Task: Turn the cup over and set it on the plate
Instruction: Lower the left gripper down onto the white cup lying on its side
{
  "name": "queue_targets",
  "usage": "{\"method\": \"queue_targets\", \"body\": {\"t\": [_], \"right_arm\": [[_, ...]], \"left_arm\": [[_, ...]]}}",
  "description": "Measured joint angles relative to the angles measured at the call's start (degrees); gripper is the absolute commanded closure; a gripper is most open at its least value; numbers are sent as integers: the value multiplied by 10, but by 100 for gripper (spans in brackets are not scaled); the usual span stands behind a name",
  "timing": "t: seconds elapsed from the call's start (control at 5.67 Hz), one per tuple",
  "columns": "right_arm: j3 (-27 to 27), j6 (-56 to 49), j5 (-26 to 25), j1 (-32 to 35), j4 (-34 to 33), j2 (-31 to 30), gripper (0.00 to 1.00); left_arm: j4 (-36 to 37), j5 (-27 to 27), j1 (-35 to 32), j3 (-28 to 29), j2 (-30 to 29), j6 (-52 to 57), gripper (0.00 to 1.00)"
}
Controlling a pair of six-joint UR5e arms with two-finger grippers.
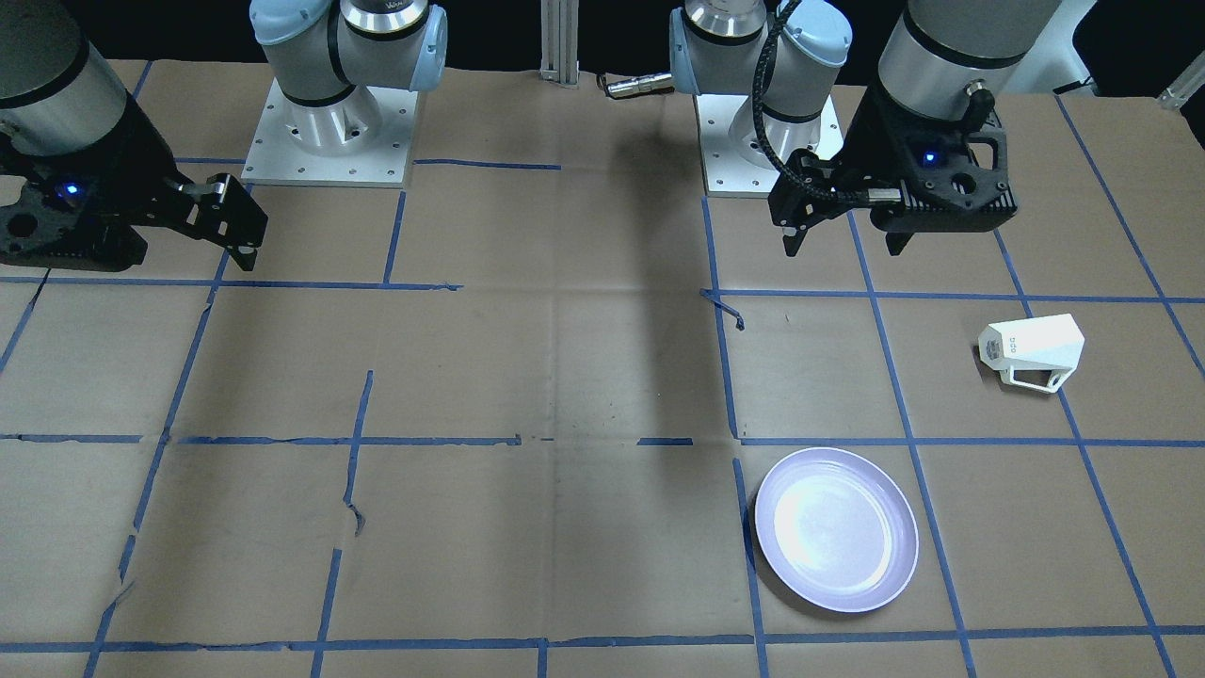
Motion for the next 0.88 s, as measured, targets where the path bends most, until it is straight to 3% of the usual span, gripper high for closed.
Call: {"method": "queue_targets", "body": {"t": [0.35,0.71,0.88], "right_arm": [[0,0,0,0,0,0,0],[0,0,0,0,0,0,0],[0,0,0,0,0,0,0]], "left_arm": [[-3,-1,34,5,6,49,2],[-24,0,139,2,31,256,1],[-37,-1,199,1,39,303,1]]}}
